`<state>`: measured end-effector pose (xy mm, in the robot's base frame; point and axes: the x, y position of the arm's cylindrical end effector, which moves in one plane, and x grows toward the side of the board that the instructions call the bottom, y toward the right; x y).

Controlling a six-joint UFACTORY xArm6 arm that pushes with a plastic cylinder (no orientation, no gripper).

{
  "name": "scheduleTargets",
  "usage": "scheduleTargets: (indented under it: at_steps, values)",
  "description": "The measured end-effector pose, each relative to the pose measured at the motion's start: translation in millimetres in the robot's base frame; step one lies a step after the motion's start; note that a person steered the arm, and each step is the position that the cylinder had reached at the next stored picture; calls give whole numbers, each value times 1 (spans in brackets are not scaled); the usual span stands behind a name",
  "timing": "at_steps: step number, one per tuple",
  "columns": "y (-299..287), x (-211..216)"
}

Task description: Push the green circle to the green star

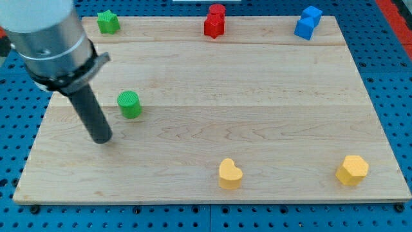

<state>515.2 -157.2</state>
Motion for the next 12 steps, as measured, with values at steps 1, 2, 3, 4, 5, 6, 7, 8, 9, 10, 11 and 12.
scheduleTargets:
  at_steps: [1,2,3,4,5,6,7,8,9,10,11,12]
  values:
    - [34,-46]
    - [20,-122]
    - [-10,-197]
    - [-11,-221]
    - [-10,-170]
    - [-15,-129]
    - [-47,-132]
    - [-54,-181]
    - [-54,-215]
    - [-58,-204]
    - [-60,-202]
    - [-57,-230]
